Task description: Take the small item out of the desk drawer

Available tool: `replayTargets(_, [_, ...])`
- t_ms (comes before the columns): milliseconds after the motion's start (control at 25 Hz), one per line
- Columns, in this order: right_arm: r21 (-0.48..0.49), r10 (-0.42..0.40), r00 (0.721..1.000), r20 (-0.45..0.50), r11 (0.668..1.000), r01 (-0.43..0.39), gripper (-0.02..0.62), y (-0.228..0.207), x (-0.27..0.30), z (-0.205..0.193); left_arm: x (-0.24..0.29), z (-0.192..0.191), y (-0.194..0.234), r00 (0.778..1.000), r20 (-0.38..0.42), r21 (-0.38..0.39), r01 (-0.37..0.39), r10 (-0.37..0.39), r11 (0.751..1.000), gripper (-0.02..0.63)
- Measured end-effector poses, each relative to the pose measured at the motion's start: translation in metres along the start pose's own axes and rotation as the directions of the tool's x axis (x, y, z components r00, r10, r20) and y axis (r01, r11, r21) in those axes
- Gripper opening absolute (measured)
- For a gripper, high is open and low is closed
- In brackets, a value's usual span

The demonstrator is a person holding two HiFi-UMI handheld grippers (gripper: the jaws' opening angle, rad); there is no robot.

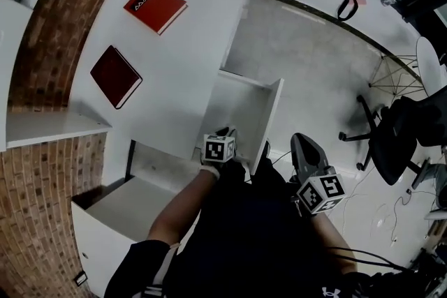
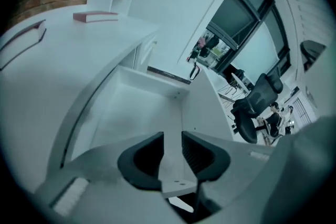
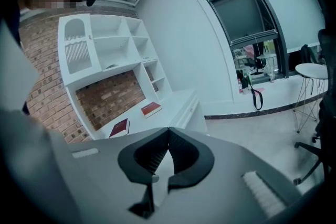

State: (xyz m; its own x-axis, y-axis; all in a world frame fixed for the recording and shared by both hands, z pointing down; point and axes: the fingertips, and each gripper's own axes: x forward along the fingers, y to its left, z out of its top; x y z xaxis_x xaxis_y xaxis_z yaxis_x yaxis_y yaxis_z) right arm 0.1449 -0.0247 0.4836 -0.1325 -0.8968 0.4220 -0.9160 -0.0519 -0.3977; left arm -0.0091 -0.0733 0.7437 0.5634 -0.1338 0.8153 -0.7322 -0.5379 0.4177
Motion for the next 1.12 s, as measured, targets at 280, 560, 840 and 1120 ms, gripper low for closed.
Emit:
replayTargets(280, [0.036, -0.064, 0.997, -0.036, 0.997, 0.065, 0.003, -0.03, -0.017, -0.012, 0.051, -0.027, 0.019, 0.988, -0.147, -0.088, -0.059, 0.046, 0.994, 0.151])
replayTargets(560, [0.053, -0.075, 0.994, -0.082, 0.995, 0.079, 0.003, -0.04, -0.019, -0.031, 0.088, -0.06, 0.021, 0.961, -0.276, -0.306, -0.065, -0.023, 0.95, 0.196])
replayTargets(840, [0.052, -0.104, 0.99, -0.097, 0.993, 0.11, 0.003, -0.052, -0.032, -0.039, 0.109, -0.082, 0.032, 0.934, -0.356, -0.385, -0.15, 0.003, 0.911, 0.198])
replayTargets(1120, [0.055, -0.118, 0.987, -0.107, 0.991, 0.125, 0.003, -0.058, -0.04, -0.043, 0.118, -0.083, 0.031, 0.92, -0.391, -0.314, -0.152, 0.018, 0.937, 0.109])
